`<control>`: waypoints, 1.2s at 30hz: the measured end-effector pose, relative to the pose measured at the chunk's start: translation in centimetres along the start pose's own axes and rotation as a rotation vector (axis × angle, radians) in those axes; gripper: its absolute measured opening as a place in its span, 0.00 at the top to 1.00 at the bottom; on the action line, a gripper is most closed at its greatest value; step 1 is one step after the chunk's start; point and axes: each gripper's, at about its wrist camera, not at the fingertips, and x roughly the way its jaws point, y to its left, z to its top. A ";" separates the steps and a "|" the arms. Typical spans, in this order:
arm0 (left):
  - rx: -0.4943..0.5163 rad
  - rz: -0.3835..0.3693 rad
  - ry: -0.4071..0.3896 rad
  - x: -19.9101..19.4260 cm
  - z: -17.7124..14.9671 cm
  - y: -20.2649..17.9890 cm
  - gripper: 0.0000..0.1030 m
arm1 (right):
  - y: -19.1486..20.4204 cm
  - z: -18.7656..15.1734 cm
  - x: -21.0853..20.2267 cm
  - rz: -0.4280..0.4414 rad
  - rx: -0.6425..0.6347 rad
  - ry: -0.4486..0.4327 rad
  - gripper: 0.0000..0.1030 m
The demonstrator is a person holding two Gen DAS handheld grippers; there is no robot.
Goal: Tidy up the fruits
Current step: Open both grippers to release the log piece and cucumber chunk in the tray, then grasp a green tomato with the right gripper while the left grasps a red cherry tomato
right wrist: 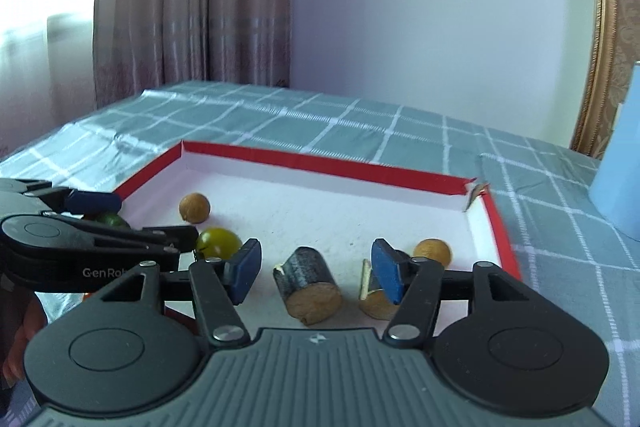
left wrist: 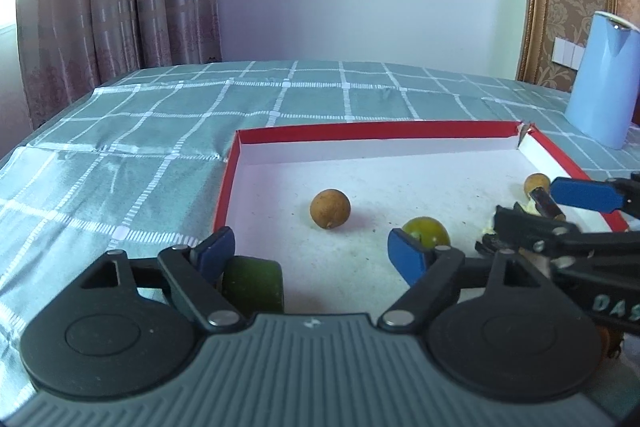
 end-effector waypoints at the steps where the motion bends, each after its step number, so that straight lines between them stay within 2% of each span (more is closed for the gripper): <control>1: -0.005 -0.006 -0.003 -0.1 -0.1 0.1 0.19 | -0.1 -0.1 -0.6 -0.013 0.007 -0.021 0.42; 5: 0.010 -0.012 -0.019 -0.8 -0.5 -0.2 0.14 | -0.9 -0.3 -2.6 -0.070 0.031 -0.083 0.40; 7: 0.014 -0.016 -0.026 -1.0 -0.7 -0.4 0.12 | -1.5 -0.9 -3.4 -0.120 0.041 -0.094 0.34; 12: 0.003 -0.026 -0.030 -1.2 -0.7 -0.2 0.11 | -3.4 -3.5 -5.9 -0.225 0.066 -0.095 0.34; 15: -0.014 -0.047 -0.033 -1.6 -0.7 0.2 0.11 | -4.5 -5.0 -6.9 -0.133 0.088 -0.041 0.33; 19: -0.047 -0.077 -0.062 -2.9 -1.3 0.8 0.10 | -4.3 -6.2 -8.0 -0.042 0.085 -0.039 0.33; 22: -0.018 -0.074 -0.081 -3.7 -1.8 0.4 0.07 | -3.9 -6.2 -8.2 0.010 0.064 -0.040 0.33; 26: -0.007 -0.082 -0.099 -4.3 -2.3 0.2 0.02 | -2.8 -6.3 -7.3 0.035 0.005 0.032 0.34; 28: -0.021 -0.079 -0.096 -4.2 -2.2 0.3 0.00 | -2.6 -6.3 -6.9 0.032 -0.012 0.055 0.39; 30: -0.029 -0.076 -0.093 -4.1 -2.1 0.5 0.00 | -2.3 -6.3 -6.2 0.031 -0.023 0.086 0.40; 33: -0.035 -0.078 -0.092 -4.1 -2.2 0.6 0.00 | -1.9 -6.0 -5.4 0.009 -0.043 0.086 0.43; 35: -0.033 -0.078 -0.093 -4.1 -2.2 0.7 0.00 | -1.5 -5.9 -4.2 -0.007 -0.050 0.140 0.43; 36: -0.032 -0.077 -0.091 -4.2 -2.2 0.8 0.00 | -1.6 -5.8 -4.1 -0.008 -0.033 0.138 0.45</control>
